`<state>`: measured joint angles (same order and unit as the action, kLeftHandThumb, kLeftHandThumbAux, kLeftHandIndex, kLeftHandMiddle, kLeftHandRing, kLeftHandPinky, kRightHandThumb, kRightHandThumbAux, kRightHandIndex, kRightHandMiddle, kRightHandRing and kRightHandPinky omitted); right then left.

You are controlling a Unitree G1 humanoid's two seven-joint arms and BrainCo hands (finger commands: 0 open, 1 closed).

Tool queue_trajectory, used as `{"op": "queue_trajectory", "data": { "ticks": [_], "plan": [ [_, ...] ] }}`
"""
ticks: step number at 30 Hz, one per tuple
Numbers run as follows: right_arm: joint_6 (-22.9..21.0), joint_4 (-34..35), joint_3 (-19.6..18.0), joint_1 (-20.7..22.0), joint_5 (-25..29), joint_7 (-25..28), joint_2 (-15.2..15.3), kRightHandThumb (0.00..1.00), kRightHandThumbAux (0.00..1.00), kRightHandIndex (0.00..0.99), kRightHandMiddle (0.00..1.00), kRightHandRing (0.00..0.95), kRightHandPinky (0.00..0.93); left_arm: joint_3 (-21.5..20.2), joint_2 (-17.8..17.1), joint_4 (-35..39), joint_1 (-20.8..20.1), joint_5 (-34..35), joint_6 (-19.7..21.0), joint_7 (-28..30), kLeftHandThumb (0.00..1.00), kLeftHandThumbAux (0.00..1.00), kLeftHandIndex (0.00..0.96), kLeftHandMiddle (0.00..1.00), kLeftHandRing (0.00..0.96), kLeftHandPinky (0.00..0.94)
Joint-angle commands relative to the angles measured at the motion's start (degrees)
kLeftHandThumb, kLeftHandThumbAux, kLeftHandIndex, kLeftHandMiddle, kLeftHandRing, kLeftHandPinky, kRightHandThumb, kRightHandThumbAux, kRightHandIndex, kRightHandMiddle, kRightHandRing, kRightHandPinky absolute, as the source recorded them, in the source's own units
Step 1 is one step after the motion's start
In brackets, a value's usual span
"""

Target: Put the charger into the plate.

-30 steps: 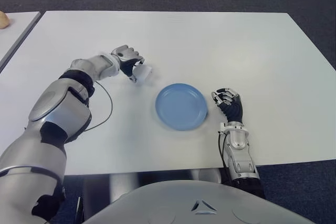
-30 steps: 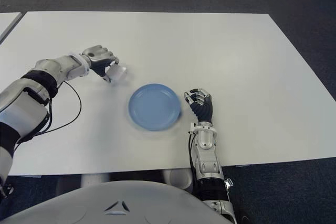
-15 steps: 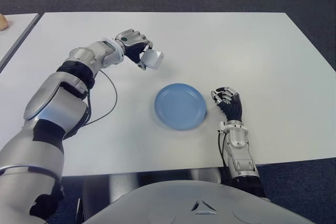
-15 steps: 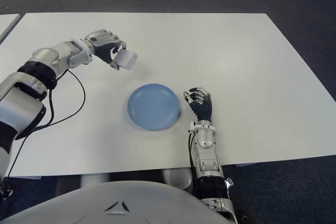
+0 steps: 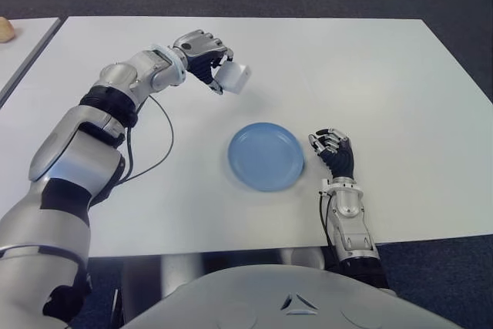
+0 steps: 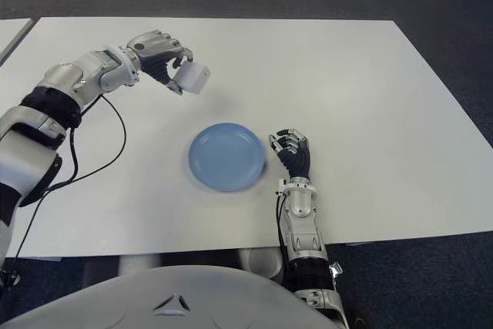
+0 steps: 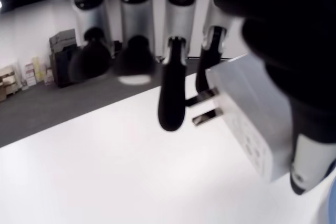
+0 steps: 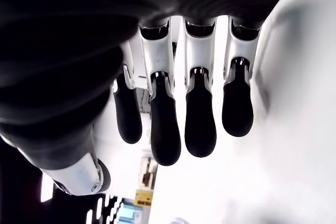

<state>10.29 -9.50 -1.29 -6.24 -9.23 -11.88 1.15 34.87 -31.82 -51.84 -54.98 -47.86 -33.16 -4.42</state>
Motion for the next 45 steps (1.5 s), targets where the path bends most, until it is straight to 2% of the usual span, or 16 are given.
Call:
{"op": "queue_trajectory", "data": {
  "ticks": [1,5,10,19,28,34,39,41,44,45],
  "plan": [
    [0.32,-0.81,-0.04,0.33,-0.15,-0.20,-0.02,0.705,0.731,0.430,0.635,0.641,0.632,0.14,1.64,6.12,4.82,1.10,-0.37,2.78,0.853,0.668,0.398,0.534,0.854,0.793],
    [0.22,-0.52,0.03,0.23,-0.28,-0.26,-0.07,0.705,0.731,0.430,0.630,0.635,0.625,-0.01,2.34,10.76,7.15,1.68,-0.12,5.26,0.852,0.669,0.397,0.531,0.851,0.777],
    [0.15,-0.20,0.05,0.04,-0.18,-0.28,-0.22,0.705,0.731,0.430,0.627,0.634,0.624,0.20,3.87,12.42,8.65,1.52,-0.61,7.38,0.852,0.669,0.397,0.533,0.847,0.778],
    [0.75,-0.18,-0.10,-0.16,-0.16,-0.76,-0.24,0.706,0.731,0.430,0.633,0.639,0.633,1.16,5.38,10.08,8.94,1.70,-7.72,8.85,0.852,0.668,0.397,0.540,0.846,0.808],
    [1.14,-0.06,-0.11,-0.19,-0.04,-0.91,-0.32,0.706,0.731,0.431,0.635,0.640,0.633,5.14,6.23,5.49,7.43,-3.47,-12.02,6.25,0.853,0.667,0.399,0.543,0.847,0.816],
    [1.45,-0.07,-0.07,-0.20,0.03,-0.86,-0.36,0.705,0.731,0.431,0.634,0.642,0.638,7.34,5.70,4.76,7.30,-7.08,-14.03,3.44,0.853,0.667,0.399,0.544,0.843,0.836],
    [1.87,-0.10,-0.12,-0.23,0.27,-0.63,-0.29,0.705,0.731,0.430,0.630,0.641,0.636,9.53,5.42,3.97,7.18,-10.83,-15.01,-1.03,0.851,0.667,0.399,0.544,0.836,0.835],
    [1.88,-0.15,-0.16,-0.23,0.29,-0.58,-0.24,0.705,0.731,0.430,0.629,0.641,0.636,10.76,5.33,3.43,7.07,-12.96,-15.00,-4.14,0.853,0.665,0.405,0.566,0.818,0.808],
    [1.75,-0.18,-0.22,-0.21,0.34,-0.51,-0.20,0.705,0.731,0.430,0.628,0.640,0.633,12.76,5.18,2.65,6.68,-16.36,-14.77,-9.01,0.847,0.665,0.399,0.575,0.714,0.683],
    [1.69,-0.18,-0.23,-0.21,0.33,-0.50,-0.19,0.705,0.731,0.430,0.627,0.640,0.633,13.45,5.16,2.34,6.53,-17.40,-14.59,-10.52,0.846,0.665,0.397,0.576,0.700,0.667]
  ]
}}
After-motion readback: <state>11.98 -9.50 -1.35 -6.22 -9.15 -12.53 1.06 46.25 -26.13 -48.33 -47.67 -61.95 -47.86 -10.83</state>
